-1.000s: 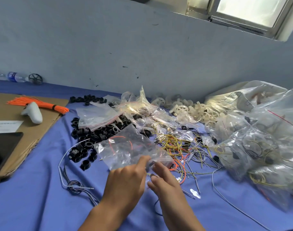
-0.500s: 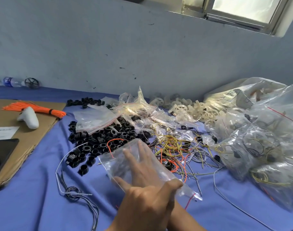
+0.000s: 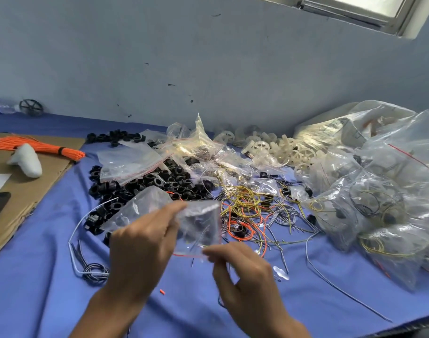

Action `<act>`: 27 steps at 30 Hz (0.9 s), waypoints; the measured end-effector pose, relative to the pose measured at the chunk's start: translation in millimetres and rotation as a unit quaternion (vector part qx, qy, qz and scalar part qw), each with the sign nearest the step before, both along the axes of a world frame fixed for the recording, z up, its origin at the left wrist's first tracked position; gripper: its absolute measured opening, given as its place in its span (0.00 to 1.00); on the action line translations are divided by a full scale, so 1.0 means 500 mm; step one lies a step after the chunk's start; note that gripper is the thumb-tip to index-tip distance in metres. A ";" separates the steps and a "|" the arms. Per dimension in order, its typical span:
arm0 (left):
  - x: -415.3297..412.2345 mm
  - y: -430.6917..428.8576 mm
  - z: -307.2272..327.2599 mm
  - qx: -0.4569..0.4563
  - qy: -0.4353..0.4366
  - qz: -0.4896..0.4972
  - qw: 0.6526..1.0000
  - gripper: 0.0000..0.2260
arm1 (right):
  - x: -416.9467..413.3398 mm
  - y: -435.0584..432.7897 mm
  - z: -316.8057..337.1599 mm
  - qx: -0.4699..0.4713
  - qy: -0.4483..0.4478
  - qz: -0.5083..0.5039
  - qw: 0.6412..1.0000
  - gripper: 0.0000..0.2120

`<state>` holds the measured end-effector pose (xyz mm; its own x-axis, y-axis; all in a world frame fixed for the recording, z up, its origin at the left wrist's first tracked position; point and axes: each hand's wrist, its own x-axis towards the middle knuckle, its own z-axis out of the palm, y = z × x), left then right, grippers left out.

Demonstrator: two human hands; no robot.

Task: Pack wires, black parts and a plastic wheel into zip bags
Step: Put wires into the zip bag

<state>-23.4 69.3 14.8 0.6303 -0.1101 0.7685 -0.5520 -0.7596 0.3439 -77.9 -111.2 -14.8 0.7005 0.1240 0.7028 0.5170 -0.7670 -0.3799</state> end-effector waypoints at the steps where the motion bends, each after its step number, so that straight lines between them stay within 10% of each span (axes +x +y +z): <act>1: 0.010 0.007 0.000 -0.014 0.007 0.012 1.000 0.16 | 0.002 -0.026 -0.002 0.032 0.020 -0.027 0.999 0.10; 7: 0.019 0.020 0.013 -0.064 0.038 0.028 0.997 0.17 | 0.170 -0.162 0.018 0.136 0.128 -0.170 0.968 0.10; 19: 0.017 0.003 0.004 -0.089 0.156 -0.035 0.983 0.15 | 0.411 -0.255 0.000 -0.065 0.330 -0.325 0.884 0.16; 27: 0.016 -0.003 0.003 -0.101 0.163 -0.036 0.981 0.14 | 0.377 -0.250 0.052 0.178 0.296 -0.242 0.907 0.17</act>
<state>-15.5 67.5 16.1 0.8426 -0.0301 0.5377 -0.4374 -0.6207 0.6507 110.7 -236.4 11.2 0.8800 -0.4593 0.1208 -0.2232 -0.6245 -0.7484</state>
